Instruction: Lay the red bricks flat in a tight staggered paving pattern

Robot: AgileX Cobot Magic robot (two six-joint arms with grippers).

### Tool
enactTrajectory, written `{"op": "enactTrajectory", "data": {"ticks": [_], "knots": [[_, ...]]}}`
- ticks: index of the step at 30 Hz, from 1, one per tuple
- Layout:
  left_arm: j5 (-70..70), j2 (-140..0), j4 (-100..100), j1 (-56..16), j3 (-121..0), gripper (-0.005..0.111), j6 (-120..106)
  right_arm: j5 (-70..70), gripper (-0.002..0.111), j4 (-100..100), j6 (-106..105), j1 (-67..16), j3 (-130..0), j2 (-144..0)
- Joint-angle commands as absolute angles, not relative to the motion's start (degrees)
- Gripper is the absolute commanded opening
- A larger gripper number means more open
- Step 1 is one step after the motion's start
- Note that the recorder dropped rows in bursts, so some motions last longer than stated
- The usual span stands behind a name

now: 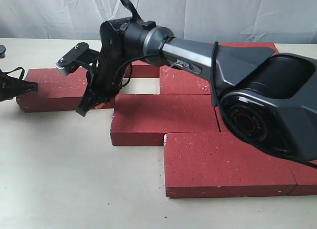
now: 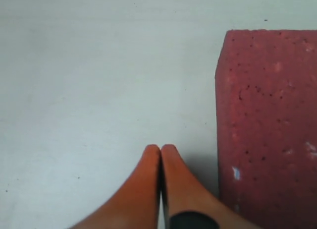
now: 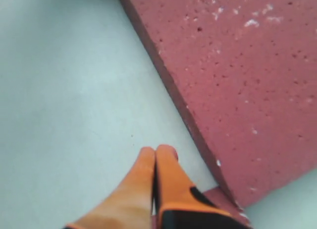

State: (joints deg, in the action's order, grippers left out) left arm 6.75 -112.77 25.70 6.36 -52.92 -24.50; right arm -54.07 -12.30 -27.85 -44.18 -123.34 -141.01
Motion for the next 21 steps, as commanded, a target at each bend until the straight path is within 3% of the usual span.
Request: {"op": "enactTrajectory", "data": {"ticks": [1, 9, 21], "knots": [[8.01, -112.97, 26.08, 6.12, -53.57, 0.000, -24.05, -53.48, -0.001, -6.17, -25.78, -42.84, -123.76, -136.36], [7.42, -112.97, 26.08, 5.99, -53.70, 0.000, -24.05, -50.75, -0.001, -3.12, -18.16, -37.22, -123.76, -138.60], [9.32, -113.57, 25.87, 2.69, -54.31, 0.000, -24.05, -44.50, -0.001, -6.11, -18.16, -36.70, -123.76, -143.47]]}}
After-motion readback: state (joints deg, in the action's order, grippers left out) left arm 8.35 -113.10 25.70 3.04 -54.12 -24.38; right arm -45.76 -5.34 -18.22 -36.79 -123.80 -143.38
